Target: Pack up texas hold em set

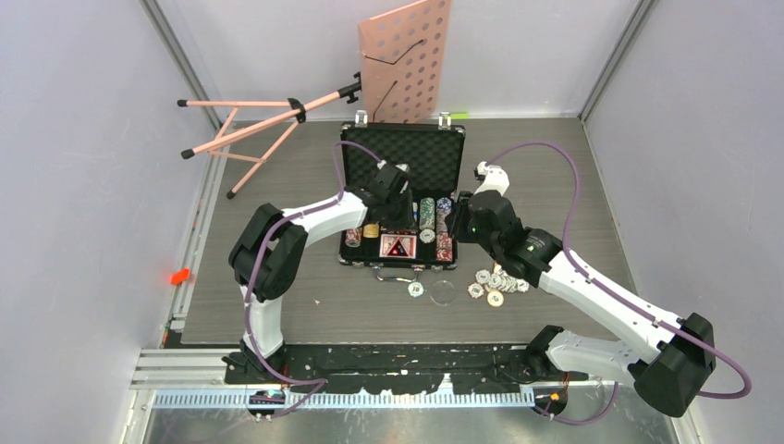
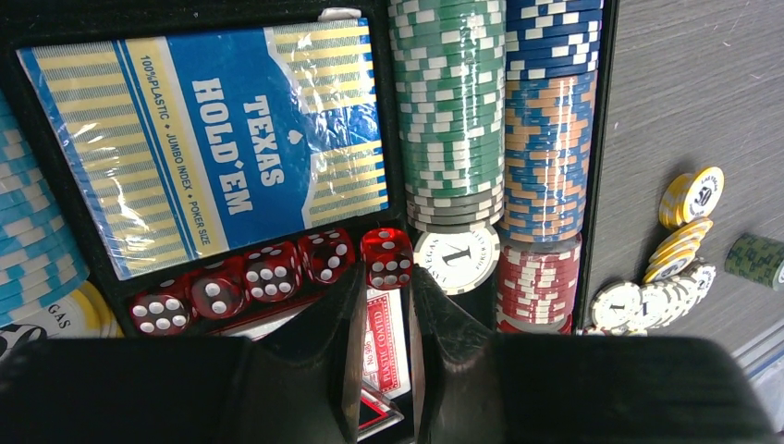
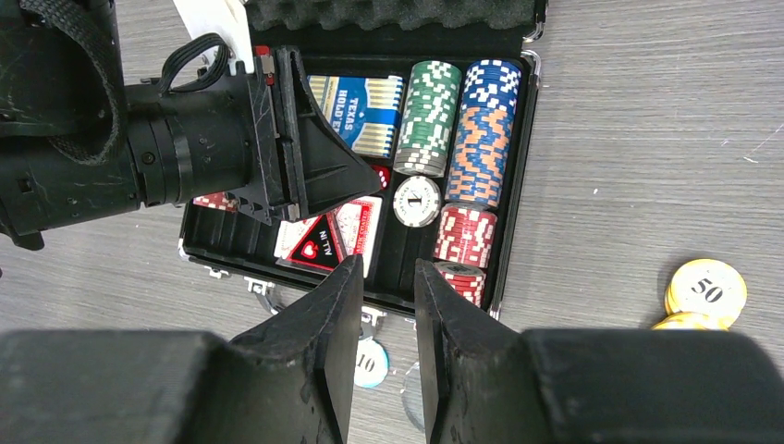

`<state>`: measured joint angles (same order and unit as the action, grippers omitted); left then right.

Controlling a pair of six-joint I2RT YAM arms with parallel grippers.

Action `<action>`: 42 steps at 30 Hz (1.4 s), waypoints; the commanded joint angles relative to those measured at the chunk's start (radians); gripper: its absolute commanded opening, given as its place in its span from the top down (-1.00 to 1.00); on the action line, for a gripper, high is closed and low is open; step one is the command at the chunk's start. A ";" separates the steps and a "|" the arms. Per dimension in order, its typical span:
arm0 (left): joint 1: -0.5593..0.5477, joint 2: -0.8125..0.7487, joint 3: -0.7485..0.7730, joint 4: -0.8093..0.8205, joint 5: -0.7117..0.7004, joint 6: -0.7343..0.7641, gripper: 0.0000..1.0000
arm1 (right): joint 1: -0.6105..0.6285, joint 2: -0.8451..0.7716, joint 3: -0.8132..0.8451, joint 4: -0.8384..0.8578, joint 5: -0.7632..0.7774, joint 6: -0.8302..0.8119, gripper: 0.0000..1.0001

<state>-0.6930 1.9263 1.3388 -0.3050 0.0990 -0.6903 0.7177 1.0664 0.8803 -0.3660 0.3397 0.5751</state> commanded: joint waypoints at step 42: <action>-0.015 -0.740 -0.442 -0.131 -0.175 0.208 0.16 | -0.009 -0.087 -0.073 -0.163 -0.161 0.043 0.36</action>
<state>-0.7048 1.3136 1.0084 -0.4404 0.0246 -0.5369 0.7109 0.9463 0.7952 -0.5331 0.2573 0.6086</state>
